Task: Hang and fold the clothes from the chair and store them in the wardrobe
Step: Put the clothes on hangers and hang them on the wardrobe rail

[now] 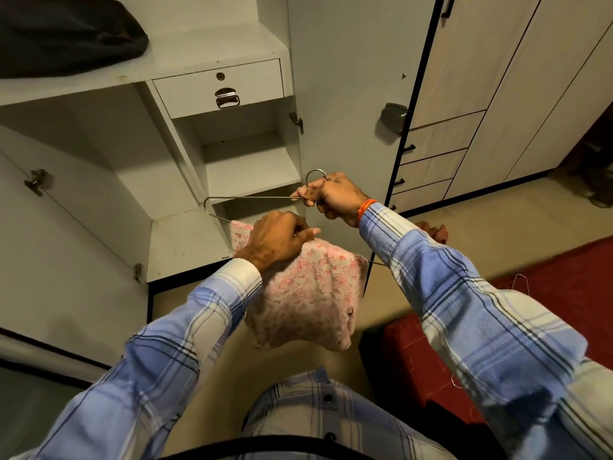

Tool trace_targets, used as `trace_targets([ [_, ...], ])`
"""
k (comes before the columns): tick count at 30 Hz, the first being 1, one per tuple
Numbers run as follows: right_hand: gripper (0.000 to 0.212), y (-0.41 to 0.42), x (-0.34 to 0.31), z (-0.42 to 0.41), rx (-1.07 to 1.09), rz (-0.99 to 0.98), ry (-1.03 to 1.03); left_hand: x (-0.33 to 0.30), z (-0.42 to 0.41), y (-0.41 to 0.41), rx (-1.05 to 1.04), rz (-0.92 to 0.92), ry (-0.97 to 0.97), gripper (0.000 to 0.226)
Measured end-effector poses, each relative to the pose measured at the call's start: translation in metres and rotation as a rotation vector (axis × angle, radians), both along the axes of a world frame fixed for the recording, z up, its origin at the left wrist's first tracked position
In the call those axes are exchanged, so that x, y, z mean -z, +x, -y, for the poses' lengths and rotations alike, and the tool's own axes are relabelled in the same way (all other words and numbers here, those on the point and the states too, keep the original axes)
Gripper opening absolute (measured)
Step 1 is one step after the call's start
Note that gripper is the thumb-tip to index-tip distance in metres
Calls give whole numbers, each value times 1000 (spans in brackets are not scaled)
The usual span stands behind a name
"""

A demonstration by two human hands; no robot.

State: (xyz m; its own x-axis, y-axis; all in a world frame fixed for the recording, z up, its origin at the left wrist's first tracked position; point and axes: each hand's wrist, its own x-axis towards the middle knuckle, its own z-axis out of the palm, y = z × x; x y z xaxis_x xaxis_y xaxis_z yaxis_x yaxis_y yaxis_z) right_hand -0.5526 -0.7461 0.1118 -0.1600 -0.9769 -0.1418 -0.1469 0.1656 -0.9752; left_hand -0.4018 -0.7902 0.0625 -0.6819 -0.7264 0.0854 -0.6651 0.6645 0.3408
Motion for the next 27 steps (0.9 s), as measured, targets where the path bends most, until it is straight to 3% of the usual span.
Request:
trace_targets([
  [5,27,-7,0,1,9,6,-3,-8,18,35,78,25,51,47],
  [12,22,-9,1,7,3,12,-3,-10,33,58,105,-70,25,23],
  [20,22,-9,-2,5,-30,12,16,-18,33,46,-43,-197,-23,24],
  [27,20,-2,-5,4,-67,24,11,-14,38,22,-233,89,-12,26],
])
